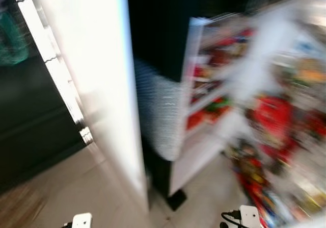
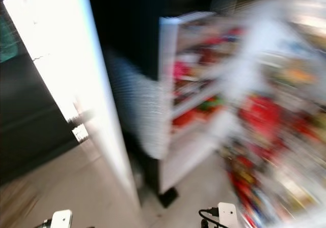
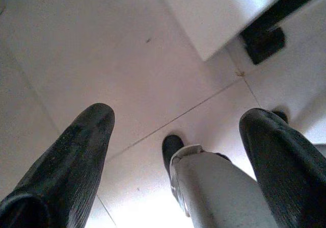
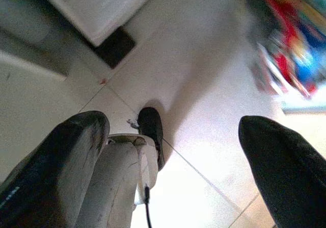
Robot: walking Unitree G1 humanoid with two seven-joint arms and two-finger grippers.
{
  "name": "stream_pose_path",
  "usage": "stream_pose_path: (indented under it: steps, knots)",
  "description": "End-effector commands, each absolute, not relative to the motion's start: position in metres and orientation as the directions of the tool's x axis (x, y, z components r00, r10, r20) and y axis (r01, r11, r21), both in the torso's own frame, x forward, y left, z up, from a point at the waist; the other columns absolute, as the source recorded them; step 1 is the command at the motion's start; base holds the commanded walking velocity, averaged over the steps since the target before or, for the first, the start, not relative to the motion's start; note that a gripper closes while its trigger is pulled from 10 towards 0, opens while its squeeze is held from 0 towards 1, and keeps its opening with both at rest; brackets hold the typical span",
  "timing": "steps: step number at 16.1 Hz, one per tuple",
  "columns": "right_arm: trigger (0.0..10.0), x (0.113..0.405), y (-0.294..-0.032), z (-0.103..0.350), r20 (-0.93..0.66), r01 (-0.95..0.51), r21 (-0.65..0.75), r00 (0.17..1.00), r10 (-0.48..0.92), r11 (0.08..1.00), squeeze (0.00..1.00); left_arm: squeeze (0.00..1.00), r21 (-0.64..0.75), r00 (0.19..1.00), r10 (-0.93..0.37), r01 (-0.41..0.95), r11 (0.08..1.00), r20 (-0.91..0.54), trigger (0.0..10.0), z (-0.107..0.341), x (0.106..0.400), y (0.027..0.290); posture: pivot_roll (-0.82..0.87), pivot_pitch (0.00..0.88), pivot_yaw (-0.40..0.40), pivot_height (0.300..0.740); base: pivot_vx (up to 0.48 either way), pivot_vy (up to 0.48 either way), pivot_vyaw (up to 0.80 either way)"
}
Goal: Restocking fridge
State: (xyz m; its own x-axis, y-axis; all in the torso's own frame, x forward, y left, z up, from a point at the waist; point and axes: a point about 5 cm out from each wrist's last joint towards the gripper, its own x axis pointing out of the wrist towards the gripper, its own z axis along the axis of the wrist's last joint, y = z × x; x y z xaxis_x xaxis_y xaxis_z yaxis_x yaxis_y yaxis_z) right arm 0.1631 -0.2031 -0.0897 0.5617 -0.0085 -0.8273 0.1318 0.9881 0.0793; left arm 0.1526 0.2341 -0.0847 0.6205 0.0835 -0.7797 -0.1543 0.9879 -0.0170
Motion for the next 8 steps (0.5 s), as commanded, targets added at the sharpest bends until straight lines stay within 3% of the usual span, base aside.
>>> stream_pose_path:
  steps: [1, 2, 8]
  knots:
    - [10.0, 0.1581, -0.2049, -0.0917, -0.837, 0.143, 0.075, 0.548, -0.015, 0.987, 0.00, 0.00, -0.012, 0.622, 0.077, -0.138, 0.990, -0.779, 10.0, -0.0838, 0.1562, 0.2329, -0.06, 0.000, 0.003, 0.740, 0.000, 0.000, -0.74]
    - [10.0, 0.1587, -0.2051, -0.0913, -0.833, 0.143, 0.070, 0.553, -0.020, 0.987, 0.00, 0.00, -0.018, 0.621, 0.077, -0.146, 0.989, -0.780, 10.0, -0.0840, 0.1560, 0.2328, -0.07, 0.000, 0.004, 0.740, 0.000, 0.000, 0.00]
    - [10.0, 0.1588, -0.2052, -0.0912, -0.833, 0.148, 0.072, 0.553, -0.022, 0.986, 0.00, 0.00, -0.016, 0.621, 0.080, -0.147, 0.989, -0.780, 10.0, -0.0839, 0.1564, 0.2328, -0.07, 0.000, 0.003, 0.740, 0.000, 0.379, 0.00]
